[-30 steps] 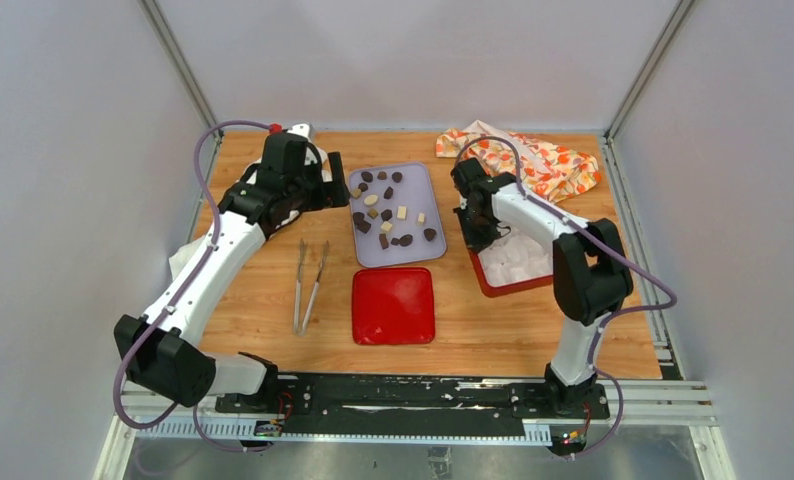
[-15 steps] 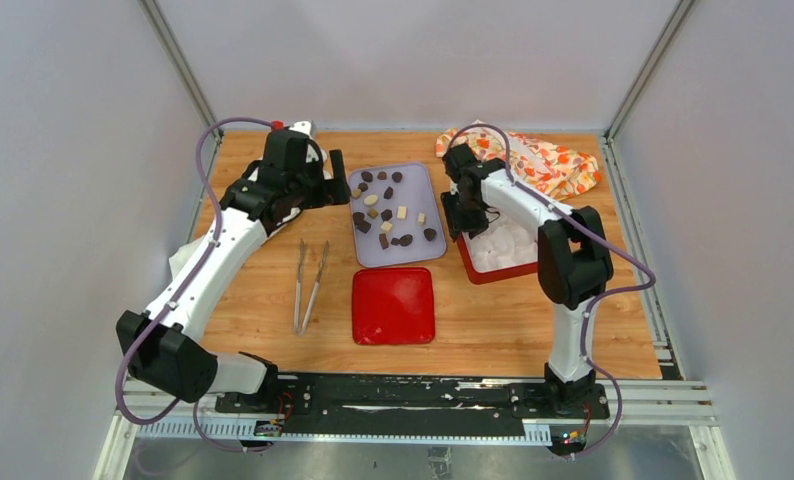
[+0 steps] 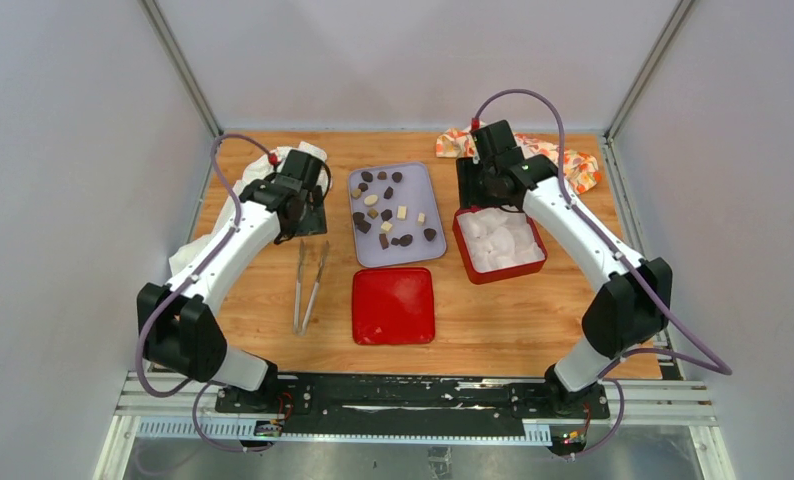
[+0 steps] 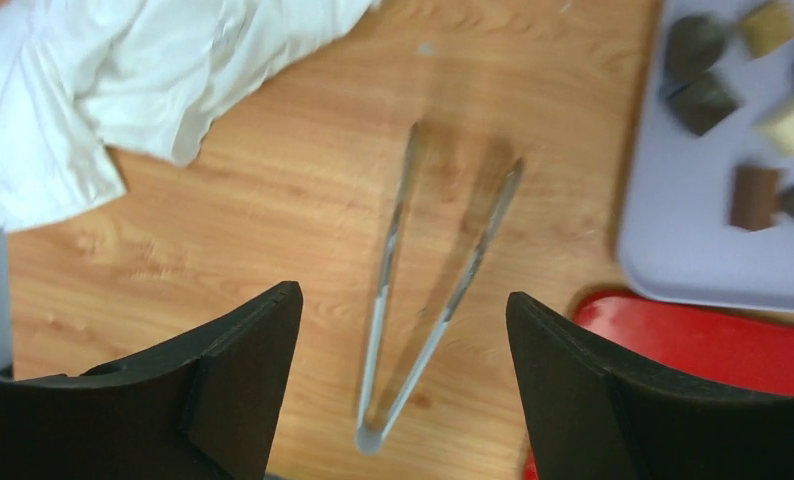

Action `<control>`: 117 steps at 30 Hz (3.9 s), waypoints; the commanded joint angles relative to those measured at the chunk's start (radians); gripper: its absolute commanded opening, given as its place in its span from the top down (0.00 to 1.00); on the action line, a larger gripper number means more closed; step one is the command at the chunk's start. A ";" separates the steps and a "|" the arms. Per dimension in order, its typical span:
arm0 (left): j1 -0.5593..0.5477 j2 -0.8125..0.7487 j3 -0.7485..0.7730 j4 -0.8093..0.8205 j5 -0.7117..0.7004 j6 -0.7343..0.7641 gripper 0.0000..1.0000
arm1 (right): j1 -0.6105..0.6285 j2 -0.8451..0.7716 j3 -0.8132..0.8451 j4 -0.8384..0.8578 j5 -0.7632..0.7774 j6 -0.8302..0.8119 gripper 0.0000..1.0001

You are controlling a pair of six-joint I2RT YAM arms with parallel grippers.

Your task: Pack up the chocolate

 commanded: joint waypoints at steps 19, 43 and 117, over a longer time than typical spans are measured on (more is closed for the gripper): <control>0.115 0.116 -0.413 0.147 0.107 -0.242 0.51 | -0.004 -0.049 -0.129 -0.008 0.062 0.057 0.41; 0.115 0.141 -0.427 0.193 0.168 -0.208 0.94 | -0.004 -0.150 -0.183 -0.054 0.151 0.097 0.42; -0.747 0.204 0.099 0.202 0.095 -0.816 0.40 | -0.094 -0.750 -0.507 -0.203 -0.061 0.036 0.27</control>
